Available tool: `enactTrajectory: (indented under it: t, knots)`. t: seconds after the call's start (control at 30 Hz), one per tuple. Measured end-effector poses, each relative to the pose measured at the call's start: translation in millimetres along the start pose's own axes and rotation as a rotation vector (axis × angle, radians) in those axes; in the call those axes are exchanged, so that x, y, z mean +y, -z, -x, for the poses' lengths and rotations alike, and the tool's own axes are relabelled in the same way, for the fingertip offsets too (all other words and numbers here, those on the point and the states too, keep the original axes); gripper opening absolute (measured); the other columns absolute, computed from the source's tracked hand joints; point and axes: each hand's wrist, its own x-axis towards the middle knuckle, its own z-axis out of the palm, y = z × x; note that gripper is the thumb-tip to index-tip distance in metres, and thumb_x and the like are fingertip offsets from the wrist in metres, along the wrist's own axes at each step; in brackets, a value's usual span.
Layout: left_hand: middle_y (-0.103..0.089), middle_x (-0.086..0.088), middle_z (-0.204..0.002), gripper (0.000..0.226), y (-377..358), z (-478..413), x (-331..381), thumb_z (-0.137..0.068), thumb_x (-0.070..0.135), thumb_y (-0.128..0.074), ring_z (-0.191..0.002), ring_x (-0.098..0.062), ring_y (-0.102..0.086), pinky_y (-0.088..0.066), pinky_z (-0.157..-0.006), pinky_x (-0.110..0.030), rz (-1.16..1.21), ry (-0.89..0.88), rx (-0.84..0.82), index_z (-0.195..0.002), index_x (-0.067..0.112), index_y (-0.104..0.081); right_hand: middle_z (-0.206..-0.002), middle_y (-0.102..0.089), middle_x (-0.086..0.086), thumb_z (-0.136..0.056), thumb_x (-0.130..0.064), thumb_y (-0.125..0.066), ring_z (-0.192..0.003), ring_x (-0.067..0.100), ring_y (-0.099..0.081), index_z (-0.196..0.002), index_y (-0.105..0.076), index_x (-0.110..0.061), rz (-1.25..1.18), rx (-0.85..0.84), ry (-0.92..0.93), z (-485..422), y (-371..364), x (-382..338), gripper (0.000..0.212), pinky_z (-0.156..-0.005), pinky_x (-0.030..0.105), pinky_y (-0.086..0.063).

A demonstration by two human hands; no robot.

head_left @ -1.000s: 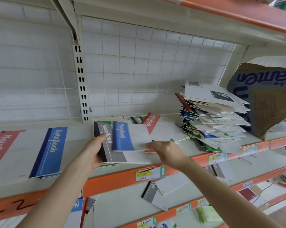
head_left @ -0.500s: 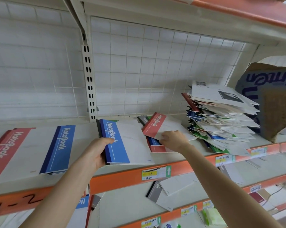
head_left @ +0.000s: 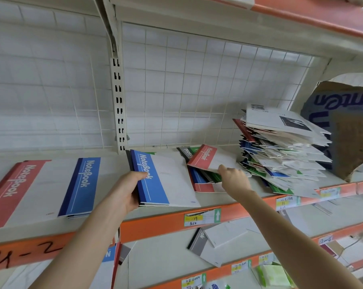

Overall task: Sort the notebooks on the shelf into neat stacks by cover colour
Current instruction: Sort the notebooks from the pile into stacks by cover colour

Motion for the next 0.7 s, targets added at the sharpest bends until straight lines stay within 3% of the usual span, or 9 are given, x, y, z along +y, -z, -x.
enactTrajectory:
  t: [0.07,0.17,0.23,0.33,0.4,0.47,0.57,0.7]
  knots:
    - [-0.059,-0.008,-0.086,0.017,0.7,1.0,1.9,-0.097,0.011,-0.047,-0.073,-0.024,-0.057,-0.044,-0.06,-0.037,0.002,-0.005,-0.01,-0.114,0.007,-0.046,-0.062,-0.062,0.017,-0.069,0.015,-0.058,-0.047,0.028,-0.053,-0.087,-0.057,0.003,-0.106,0.161,-0.029,4.6,-12.6,8.2,0.022,-0.042,0.021,-0.022]
    - [-0.059,-0.007,-0.084,0.017,0.9,-1.0,1.6,-0.097,0.012,-0.046,-0.071,-0.024,-0.057,-0.044,-0.059,-0.037,0.013,-0.013,0.001,-0.113,0.007,-0.047,-0.039,-0.051,0.01,-0.061,0.017,-0.052,-0.03,0.015,-0.031,-0.071,-0.062,0.005,-0.314,0.33,0.011,10.4,-12.5,7.7,0.018,-0.033,0.011,-0.009]
    - [-0.059,-0.007,-0.084,0.02,-1.5,-3.5,0.3,-0.098,0.015,-0.046,-0.073,-0.025,-0.057,-0.044,-0.064,-0.039,0.026,-0.008,0.008,-0.117,0.008,-0.048,-0.042,-0.056,0.006,-0.063,0.012,-0.05,-0.026,0.017,-0.042,-0.075,-0.066,0.001,-0.384,0.384,0.148,14.9,-7.4,-4.9,0.023,-0.023,0.019,-0.02]
    - [-0.059,-0.008,-0.082,0.018,-7.8,-5.4,-0.1,-0.1,0.021,-0.042,-0.072,-0.025,-0.058,-0.047,-0.065,-0.04,0.051,0.001,0.021,-0.108,0.008,-0.052,-0.076,-0.073,0.009,-0.08,-0.003,-0.04,-0.055,0.02,-0.068,-0.099,-0.068,0.001,-0.528,0.282,0.494,25.8,-4.2,-37.2,0.034,-0.046,0.024,-0.052]
    - [-0.061,-0.011,-0.088,0.018,-10.3,-6.3,0.9,-0.099,0.019,-0.044,-0.077,-0.027,-0.059,-0.047,-0.068,-0.039,0.019,-0.006,0.017,-0.109,0.007,-0.053,-0.097,-0.072,0.01,-0.086,-0.01,-0.043,-0.077,0.023,-0.07,-0.109,-0.065,0.0,-0.617,0.174,0.668,34.4,0.0,-54.6,0.033,-0.066,0.029,-0.057]
    - [-0.059,-0.016,-0.105,0.028,-8.4,-8.5,2.4,-0.097,0.009,-0.047,-0.091,-0.029,-0.057,-0.043,-0.074,-0.041,-0.038,-0.024,0.027,-0.124,0.004,-0.048,-0.111,-0.068,0.011,-0.089,-0.014,-0.045,-0.092,0.025,-0.068,-0.104,-0.065,0.0,-0.704,0.107,0.728,34.1,4.9,-58.2,0.03,-0.079,0.03,-0.054]
    - [-0.061,-0.018,-0.105,0.031,-1.8,-11.4,4.1,-0.094,0.003,-0.049,-0.08,-0.028,-0.058,-0.044,-0.062,-0.038,-0.084,-0.046,0.046,-0.125,0.005,-0.046,-0.124,-0.062,0.005,-0.09,-0.027,-0.048,-0.104,0.022,-0.063,-0.108,-0.065,-0.005,-0.758,-0.038,0.524,19.9,12.9,-42.9,0.033,-0.089,0.027,-0.047]
    - [-0.059,-0.011,-0.083,0.025,1.7,-10.2,3.9,-0.094,0.004,-0.049,-0.07,-0.025,-0.058,-0.043,-0.054,-0.036,-0.099,-0.029,0.044,-0.119,0.007,-0.047,-0.14,-0.047,0.003,-0.092,-0.027,-0.053,-0.123,0.021,-0.048,-0.134,-0.048,-0.018,-0.483,-0.189,0.114,-7.5,5.4,-2.8,0.042,-0.099,0.027,-0.036]
